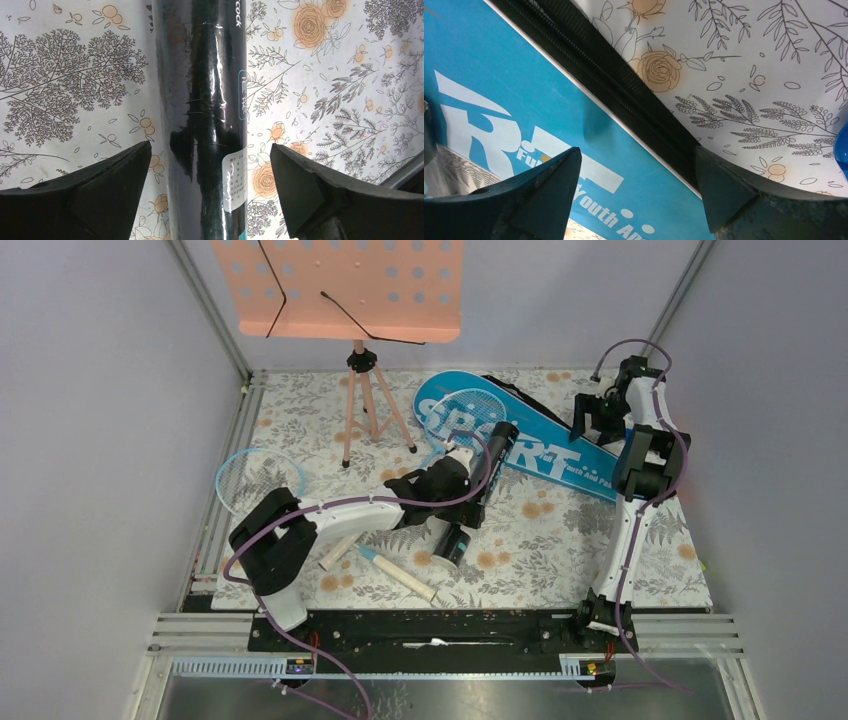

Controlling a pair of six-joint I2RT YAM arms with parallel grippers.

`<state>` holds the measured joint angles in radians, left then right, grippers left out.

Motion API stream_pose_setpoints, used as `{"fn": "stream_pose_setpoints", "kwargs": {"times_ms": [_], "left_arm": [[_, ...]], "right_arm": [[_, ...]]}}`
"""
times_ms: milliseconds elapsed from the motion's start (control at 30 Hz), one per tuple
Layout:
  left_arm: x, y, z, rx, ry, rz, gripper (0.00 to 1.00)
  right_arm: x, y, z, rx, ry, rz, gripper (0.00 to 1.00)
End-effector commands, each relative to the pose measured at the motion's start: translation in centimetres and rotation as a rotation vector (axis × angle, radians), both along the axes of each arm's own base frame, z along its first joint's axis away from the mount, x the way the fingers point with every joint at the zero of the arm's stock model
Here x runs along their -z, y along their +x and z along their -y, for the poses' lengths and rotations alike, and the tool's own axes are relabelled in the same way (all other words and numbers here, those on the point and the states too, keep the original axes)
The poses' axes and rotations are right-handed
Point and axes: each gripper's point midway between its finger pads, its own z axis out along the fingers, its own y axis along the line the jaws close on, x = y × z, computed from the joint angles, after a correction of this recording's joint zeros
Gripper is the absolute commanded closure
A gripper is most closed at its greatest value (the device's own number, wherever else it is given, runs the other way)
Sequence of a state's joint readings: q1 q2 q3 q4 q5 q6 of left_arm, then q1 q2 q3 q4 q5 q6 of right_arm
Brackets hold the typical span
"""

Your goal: Pack up the badminton gear

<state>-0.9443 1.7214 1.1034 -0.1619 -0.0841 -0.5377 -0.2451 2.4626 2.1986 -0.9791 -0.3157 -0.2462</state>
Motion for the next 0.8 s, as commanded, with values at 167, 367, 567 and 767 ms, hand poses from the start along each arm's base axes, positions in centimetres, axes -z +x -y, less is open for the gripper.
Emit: {"fn": "stream_pose_setpoints", "kwargs": {"times_ms": [167, 367, 567, 767], "left_arm": [[-1.4, 0.7, 1.5, 0.033, -0.070, 0.036, 0.01], [-1.5, 1.0, 1.4, 0.034, -0.074, 0.046, 0.01], [-1.2, 1.0, 1.0, 0.029, -0.088, 0.048, 0.01], [-1.1, 1.3, 0.4, 0.018, -0.097, 0.059, 0.01]], "right_arm": [[-2.6, -5.5, -1.0, -0.192, 0.048, -0.154, 0.09], [-3.7, -9.0, -3.1, -0.288, 0.162, -0.220, 0.08], [-2.4, -11.6, -2.3, -0.302, 0.060, -0.287, 0.13], [-2.0, -13.5, -1.8, -0.264, -0.010, -0.345, 0.27]]}}
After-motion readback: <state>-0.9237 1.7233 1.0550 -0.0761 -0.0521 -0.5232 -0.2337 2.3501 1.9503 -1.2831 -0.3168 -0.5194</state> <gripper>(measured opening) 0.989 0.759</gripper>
